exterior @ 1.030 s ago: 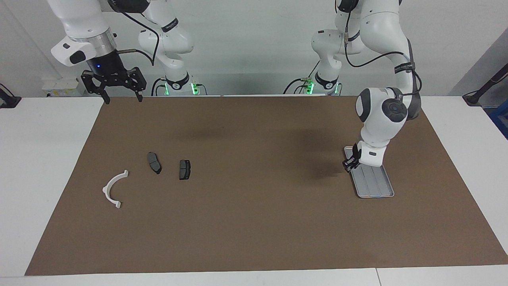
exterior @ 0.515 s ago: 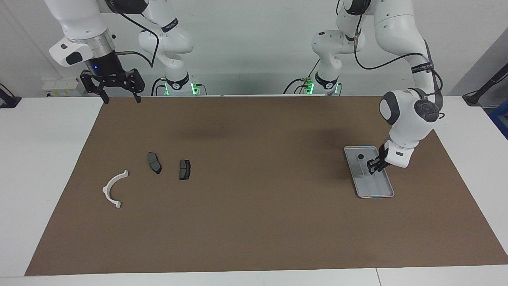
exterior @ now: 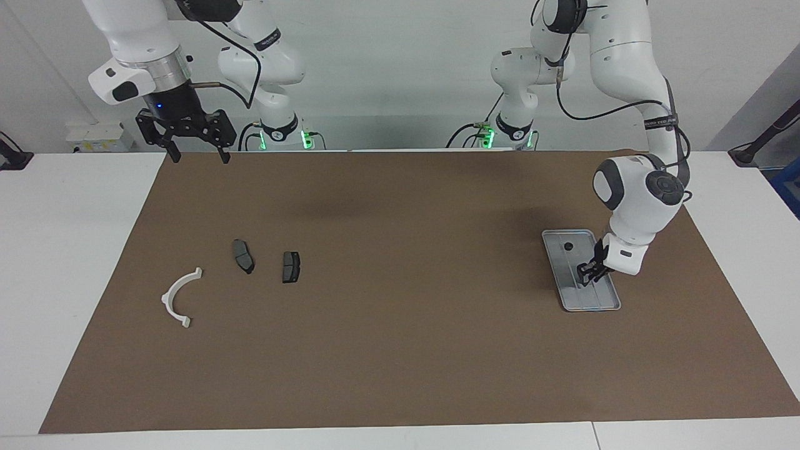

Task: Pick bearing gear from pile to tray

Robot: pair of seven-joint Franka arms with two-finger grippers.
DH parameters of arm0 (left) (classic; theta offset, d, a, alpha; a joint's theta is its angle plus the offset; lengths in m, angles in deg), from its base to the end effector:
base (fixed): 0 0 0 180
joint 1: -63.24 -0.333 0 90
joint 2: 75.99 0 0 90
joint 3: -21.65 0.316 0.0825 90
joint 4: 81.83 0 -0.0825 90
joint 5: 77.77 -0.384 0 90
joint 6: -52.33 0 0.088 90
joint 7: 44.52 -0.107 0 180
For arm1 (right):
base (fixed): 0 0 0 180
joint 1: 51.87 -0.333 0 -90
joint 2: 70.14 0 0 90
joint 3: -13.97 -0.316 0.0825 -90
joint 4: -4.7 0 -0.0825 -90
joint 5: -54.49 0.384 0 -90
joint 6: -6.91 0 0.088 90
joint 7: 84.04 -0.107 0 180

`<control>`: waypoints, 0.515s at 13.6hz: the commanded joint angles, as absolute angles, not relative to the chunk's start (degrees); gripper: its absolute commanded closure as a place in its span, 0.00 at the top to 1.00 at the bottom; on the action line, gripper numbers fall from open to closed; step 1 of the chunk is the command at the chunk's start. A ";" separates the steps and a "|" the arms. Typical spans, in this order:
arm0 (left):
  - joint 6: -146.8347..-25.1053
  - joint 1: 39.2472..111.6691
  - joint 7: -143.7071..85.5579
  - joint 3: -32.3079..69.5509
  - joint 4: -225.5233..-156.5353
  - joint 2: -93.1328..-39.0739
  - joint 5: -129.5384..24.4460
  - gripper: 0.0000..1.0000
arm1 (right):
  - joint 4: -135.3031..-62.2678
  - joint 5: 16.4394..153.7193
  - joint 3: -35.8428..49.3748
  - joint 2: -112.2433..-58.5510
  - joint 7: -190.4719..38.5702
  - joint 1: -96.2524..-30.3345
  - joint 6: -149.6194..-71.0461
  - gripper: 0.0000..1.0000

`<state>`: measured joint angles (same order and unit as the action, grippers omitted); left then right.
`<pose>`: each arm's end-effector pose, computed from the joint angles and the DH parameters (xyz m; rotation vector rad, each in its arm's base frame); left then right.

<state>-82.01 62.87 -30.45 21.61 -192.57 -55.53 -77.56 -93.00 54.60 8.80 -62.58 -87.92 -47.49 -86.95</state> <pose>0.6247 0.0036 0.3073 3.1058 0.3964 0.0846 0.5192 0.0106 0.6373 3.1315 -0.0852 0.1014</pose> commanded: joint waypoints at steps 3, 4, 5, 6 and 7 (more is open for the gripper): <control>-85.30 62.45 -31.07 21.21 -194.59 -55.51 -78.12 0.00 | -93.47 55.81 6.86 -63.20 -86.67 -44.93 -86.60 1.00; -86.27 62.62 -31.07 21.21 -195.38 -55.60 -78.12 0.00 | -93.56 55.90 6.15 -63.29 -86.59 -44.23 -85.91 1.00; -86.36 62.63 -31.07 21.21 -195.65 -55.60 -78.12 0.10 | -93.47 55.81 6.14 -63.29 -86.59 -44.05 -84.68 1.00; -85.84 62.45 -31.16 21.21 -195.48 -55.68 -78.12 0.56 | -93.38 55.81 5.97 -63.29 -86.59 -44.05 -84.32 1.00; -85.06 62.28 -31.25 21.30 -194.95 -55.69 -78.21 1.00 | -93.38 55.81 5.97 -63.29 -86.59 -44.05 -84.32 1.00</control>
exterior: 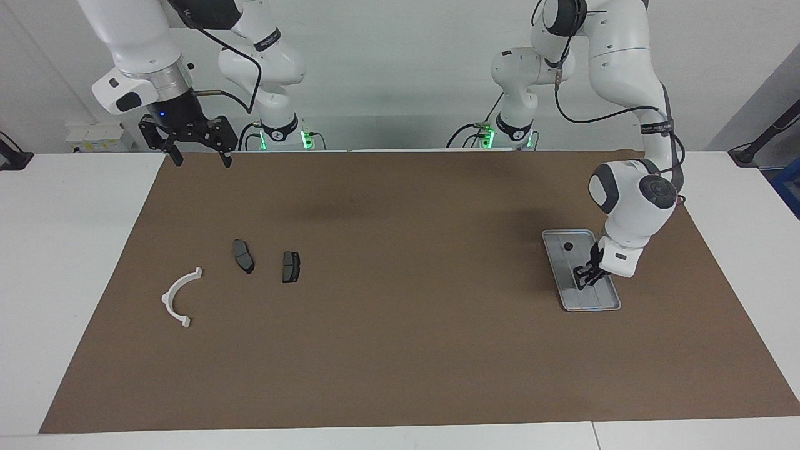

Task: Pick bearing gear from pile to tray

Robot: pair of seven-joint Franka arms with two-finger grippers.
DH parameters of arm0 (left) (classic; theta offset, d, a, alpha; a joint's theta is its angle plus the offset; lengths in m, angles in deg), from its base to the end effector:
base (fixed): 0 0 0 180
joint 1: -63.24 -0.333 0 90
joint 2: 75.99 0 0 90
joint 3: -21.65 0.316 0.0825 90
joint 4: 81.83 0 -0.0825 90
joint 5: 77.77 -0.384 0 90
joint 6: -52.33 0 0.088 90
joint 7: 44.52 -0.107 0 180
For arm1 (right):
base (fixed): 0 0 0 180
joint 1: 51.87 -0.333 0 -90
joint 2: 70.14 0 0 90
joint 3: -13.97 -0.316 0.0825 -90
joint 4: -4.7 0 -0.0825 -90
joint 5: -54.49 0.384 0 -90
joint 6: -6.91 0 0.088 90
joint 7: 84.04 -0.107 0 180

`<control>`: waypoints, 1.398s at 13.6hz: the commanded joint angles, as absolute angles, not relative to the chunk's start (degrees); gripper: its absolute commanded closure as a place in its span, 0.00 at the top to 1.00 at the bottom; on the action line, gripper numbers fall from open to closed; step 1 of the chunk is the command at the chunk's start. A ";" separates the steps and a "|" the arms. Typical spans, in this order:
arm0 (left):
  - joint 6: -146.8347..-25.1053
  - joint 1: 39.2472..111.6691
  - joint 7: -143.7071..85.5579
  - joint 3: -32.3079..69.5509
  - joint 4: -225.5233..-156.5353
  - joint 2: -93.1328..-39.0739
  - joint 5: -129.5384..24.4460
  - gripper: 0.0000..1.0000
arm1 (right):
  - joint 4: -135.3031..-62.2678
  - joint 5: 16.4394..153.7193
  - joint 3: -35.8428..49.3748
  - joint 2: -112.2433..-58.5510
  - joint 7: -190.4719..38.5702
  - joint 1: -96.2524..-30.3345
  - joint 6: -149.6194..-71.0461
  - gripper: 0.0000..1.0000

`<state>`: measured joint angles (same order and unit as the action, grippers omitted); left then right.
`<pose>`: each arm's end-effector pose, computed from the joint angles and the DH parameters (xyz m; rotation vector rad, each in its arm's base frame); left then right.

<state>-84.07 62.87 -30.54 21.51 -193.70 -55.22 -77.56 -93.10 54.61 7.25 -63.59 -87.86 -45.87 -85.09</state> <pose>0.6224 0.0025 0.2988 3.1041 0.3913 0.1013 0.5212 0.0103 0.6242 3.1296 -0.0858 0.0199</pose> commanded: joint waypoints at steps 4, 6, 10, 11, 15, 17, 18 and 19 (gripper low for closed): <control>-70.94 61.66 -31.42 21.39 -190.12 -61.29 -78.21 1.00 | -93.12 55.81 5.97 -63.29 -86.59 -44.05 -83.97 1.00; -63.47 61.48 -31.33 21.38 -189.85 -66.65 -78.21 1.00 | -93.12 55.81 5.97 -63.29 -86.59 -44.05 -83.88 1.00; -49.31 62.10 -31.51 21.21 -188.80 -75.71 -78.03 1.00 | -93.21 55.81 6.06 -63.20 -86.67 -44.66 -83.62 1.00; -47.62 62.10 -31.60 21.30 -189.05 -77.38 -77.86 1.00 | -93.21 55.81 6.06 -63.20 -86.67 -44.75 -83.61 1.00; -46.29 61.84 -31.95 21.21 -188.88 -79.06 -76.46 1.00 | -93.21 55.81 6.06 -63.11 -86.67 -44.75 -83.53 1.00; -46.29 61.66 -32.04 21.30 -188.71 -79.24 -75.48 1.00 | -93.21 55.81 6.06 -63.02 -86.67 -44.84 -83.53 1.00; -46.37 61.66 -32.73 21.30 -188.62 -79.41 -75.49 1.00 | -93.21 55.81 6.06 -63.02 -86.67 -44.84 -83.44 1.00; -46.38 61.75 -33.87 21.30 -188.27 -80.02 -75.49 1.00 | -93.21 55.81 6.06 -63.02 -86.67 -44.84 -83.44 1.00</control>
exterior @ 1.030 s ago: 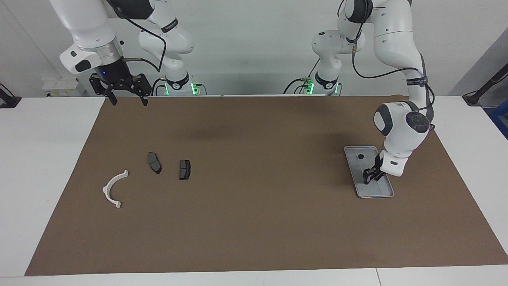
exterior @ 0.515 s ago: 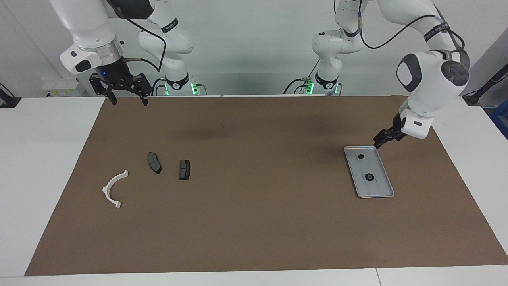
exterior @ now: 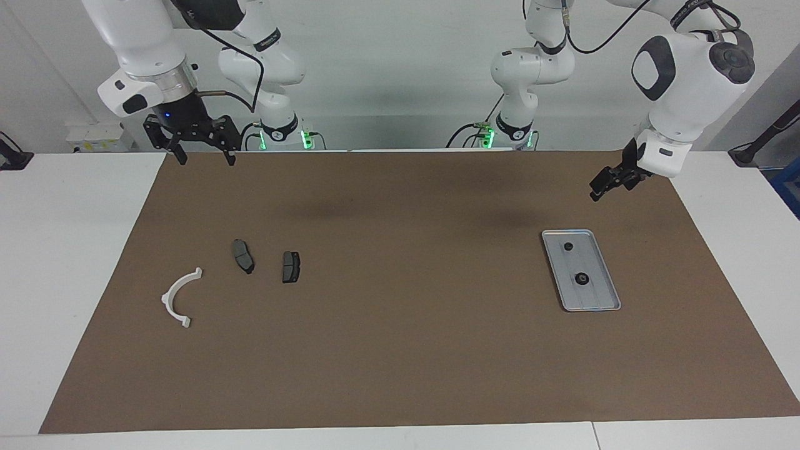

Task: Pick bearing gear from pile to tray

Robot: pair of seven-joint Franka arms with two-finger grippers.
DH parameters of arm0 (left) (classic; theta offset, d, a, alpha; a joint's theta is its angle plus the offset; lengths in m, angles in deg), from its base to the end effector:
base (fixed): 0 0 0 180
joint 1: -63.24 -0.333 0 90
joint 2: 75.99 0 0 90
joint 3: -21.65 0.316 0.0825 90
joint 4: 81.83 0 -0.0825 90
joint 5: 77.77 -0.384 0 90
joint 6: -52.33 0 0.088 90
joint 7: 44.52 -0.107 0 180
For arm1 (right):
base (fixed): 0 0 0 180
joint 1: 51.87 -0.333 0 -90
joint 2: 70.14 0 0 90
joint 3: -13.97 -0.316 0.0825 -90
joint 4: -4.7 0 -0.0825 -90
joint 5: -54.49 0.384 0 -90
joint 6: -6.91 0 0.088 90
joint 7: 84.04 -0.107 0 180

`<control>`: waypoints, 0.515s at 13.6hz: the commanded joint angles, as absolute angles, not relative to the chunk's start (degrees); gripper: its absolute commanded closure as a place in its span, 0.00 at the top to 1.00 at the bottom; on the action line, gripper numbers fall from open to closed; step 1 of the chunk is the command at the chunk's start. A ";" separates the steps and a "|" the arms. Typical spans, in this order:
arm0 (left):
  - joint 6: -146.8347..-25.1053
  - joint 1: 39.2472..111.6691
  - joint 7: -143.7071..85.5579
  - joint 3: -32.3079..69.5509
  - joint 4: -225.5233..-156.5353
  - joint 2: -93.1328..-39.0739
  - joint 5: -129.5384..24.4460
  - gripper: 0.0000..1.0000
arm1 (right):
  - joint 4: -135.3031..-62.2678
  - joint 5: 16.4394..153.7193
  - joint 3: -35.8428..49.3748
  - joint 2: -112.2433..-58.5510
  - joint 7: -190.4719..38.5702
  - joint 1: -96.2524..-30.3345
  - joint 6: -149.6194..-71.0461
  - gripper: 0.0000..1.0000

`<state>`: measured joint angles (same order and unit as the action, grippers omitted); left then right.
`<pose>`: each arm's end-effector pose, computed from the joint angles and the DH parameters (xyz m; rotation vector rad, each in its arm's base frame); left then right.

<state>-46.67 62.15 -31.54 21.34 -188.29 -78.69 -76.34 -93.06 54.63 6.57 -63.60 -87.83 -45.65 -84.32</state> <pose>0.5389 0.0050 0.5274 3.1001 0.3818 -0.1331 0.5197 0.0148 0.6231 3.1285 -0.0727 -0.0004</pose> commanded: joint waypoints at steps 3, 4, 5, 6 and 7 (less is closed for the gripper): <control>-48.73 61.83 -35.37 21.30 -188.70 -80.12 -75.57 1.00 | -93.29 55.81 6.06 -63.02 -86.67 -44.84 -83.44 1.00; -49.01 61.75 -36.07 21.30 -188.10 -79.34 -75.75 1.00 | -93.29 55.81 6.06 -63.02 -86.67 -44.84 -83.52 1.00; -48.75 62.01 -36.17 21.12 -186.87 -78.28 -76.27 1.00 | -93.29 55.81 6.06 -63.02 -86.67 -44.92 -83.53 1.00; -47.10 62.10 -36.17 20.69 -184.51 -76.71 -76.80 1.00 | -93.29 55.81 6.06 -63.02 -86.67 -44.93 -83.44 1.00; -44.90 62.19 -36.17 20.60 -182.66 -76.43 -76.89 1.00 | -93.56 55.81 5.97 -62.76 -86.67 -44.93 -83.44 1.00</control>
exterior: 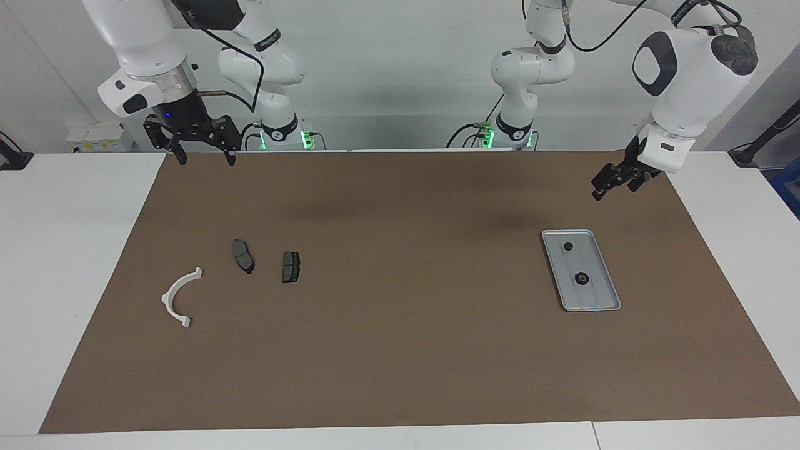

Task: Pick bearing gear from pile to tray

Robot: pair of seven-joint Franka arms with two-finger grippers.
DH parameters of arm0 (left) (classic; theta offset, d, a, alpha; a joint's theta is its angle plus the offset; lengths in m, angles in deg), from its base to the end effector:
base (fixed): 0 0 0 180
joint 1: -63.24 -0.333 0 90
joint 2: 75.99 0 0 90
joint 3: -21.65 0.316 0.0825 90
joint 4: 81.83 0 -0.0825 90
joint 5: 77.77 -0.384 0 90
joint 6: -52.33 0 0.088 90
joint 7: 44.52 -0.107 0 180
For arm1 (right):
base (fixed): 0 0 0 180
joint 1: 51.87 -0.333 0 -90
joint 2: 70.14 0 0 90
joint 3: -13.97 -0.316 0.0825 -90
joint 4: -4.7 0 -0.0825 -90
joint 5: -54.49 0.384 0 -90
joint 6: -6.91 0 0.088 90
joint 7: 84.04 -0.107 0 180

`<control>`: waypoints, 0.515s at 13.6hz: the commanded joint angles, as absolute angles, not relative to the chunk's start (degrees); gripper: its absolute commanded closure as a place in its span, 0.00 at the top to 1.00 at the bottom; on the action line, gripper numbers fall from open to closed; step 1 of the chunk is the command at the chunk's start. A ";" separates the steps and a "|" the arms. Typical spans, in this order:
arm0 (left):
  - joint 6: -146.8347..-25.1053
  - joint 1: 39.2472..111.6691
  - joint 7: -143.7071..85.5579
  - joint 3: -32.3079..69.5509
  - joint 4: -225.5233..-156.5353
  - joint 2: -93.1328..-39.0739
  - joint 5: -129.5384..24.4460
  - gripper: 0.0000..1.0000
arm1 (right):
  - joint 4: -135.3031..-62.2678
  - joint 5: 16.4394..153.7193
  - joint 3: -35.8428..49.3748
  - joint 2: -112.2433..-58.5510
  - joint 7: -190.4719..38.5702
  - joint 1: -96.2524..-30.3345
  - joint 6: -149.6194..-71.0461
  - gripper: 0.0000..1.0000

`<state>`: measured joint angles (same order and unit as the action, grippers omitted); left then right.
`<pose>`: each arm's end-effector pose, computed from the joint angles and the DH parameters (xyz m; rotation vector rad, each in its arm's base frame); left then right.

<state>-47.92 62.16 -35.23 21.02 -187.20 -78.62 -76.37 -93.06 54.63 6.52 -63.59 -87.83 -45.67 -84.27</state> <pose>0.5439 0.0020 0.5375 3.1089 0.2725 -0.0704 0.5196 0.0155 0.6231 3.1284 -0.0708 -0.0015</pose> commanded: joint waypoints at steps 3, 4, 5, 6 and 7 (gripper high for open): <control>-43.92 61.92 -36.17 20.51 -182.11 -77.74 -76.36 1.00 | -93.65 55.81 6.06 -62.76 -86.76 -45.54 -83.44 1.00; -43.91 61.92 -36.17 20.51 -182.20 -77.75 -76.36 1.00 | -93.56 55.81 6.06 -62.76 -86.76 -45.54 -83.44 1.00; -43.83 62.01 -36.17 20.42 -182.20 -77.75 -76.36 1.00 | -93.56 55.81 6.06 -62.76 -86.76 -45.54 -83.44 1.00; -43.04 62.10 -36.08 20.42 -182.12 -77.83 -76.36 1.00 | -93.65 55.81 5.97 -62.76 -86.76 -45.63 -83.44 1.00; -42.51 62.19 -36.08 20.33 -182.03 -78.01 -76.36 1.00 | -93.65 55.81 6.06 -62.76 -86.76 -45.63 -83.35 1.00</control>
<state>-44.73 62.16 -35.35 20.53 -183.12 -77.98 -76.37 -93.06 54.66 6.37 -63.58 -87.83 -46.17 -84.20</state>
